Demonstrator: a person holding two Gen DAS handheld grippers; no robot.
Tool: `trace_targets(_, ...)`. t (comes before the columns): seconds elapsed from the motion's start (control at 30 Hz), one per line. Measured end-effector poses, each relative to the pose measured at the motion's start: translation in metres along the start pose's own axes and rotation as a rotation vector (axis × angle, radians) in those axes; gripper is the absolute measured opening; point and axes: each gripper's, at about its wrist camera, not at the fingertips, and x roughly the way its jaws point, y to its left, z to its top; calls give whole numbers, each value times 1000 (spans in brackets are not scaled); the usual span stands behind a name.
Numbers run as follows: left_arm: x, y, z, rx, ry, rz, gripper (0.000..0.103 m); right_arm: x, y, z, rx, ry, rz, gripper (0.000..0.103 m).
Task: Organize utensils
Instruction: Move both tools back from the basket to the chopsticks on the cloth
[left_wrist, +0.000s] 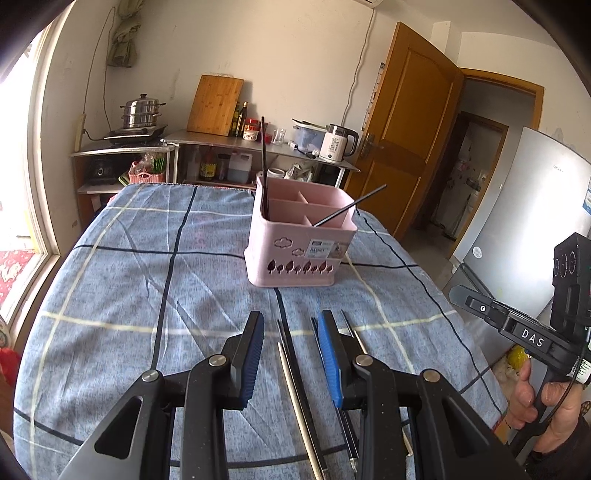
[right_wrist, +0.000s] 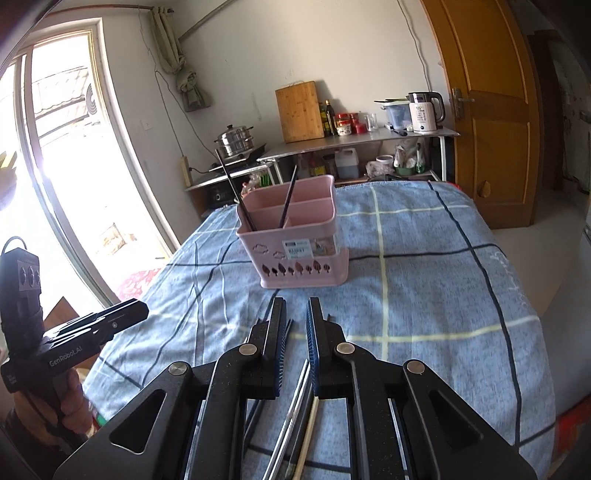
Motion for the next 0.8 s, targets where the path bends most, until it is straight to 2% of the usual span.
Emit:
trace_targets(0.33, 25, 0, -11, -10, 67, -8, 30, 17, -6, -14, 17, 57, 4, 11)
trace_targets(0.8, 105, 9, -14, -2, 197, 2, 30, 73, -20, -23, 24, 180, -27, 11)
